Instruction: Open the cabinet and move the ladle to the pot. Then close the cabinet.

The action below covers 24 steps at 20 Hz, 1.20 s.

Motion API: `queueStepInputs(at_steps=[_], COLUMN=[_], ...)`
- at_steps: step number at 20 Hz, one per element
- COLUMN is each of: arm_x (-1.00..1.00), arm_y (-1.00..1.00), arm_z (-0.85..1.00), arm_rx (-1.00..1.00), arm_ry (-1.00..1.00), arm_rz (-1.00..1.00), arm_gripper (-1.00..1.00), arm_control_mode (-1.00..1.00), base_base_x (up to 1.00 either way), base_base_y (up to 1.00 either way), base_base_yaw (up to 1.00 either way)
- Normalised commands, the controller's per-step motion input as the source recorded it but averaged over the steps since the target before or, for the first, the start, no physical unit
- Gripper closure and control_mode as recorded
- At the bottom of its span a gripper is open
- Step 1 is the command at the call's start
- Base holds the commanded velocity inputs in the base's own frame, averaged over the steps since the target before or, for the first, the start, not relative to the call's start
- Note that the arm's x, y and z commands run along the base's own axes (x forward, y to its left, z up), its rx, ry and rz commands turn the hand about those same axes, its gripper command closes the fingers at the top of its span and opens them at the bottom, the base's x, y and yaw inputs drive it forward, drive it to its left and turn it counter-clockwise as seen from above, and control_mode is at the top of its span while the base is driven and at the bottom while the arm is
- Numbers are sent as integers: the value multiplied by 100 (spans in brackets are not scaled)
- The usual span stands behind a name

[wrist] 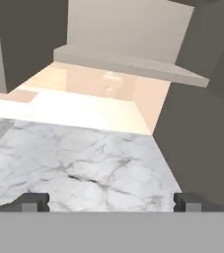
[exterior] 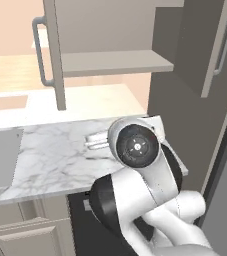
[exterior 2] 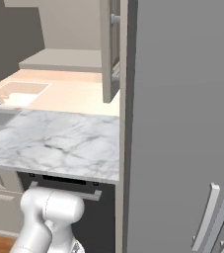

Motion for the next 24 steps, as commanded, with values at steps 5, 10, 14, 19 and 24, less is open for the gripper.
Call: queueStepInputs(at_steps=[5, 10, 14, 19, 24], arm_x=[-5, -1, 35, 59, 62], arm_y=[99, 95, 91, 77, 59], arm_z=[0, 0, 0, 1, 9], arm_rx=[-2, 0, 0, 0, 0], arm_ry=[-27, -20, -18, -16, -13], arm_rz=[-16, -16, -20, -22, -24], arm_gripper=[-100, -100, -100, -100, -100], arm_control_mode=[-100, -100, -100, -100, -100], base_base_x=[0, 0, 0, 0, 0], base_base_y=[0, 0, 0, 0, 0], base_base_yaw=[0, 0, 0, 0, 0])
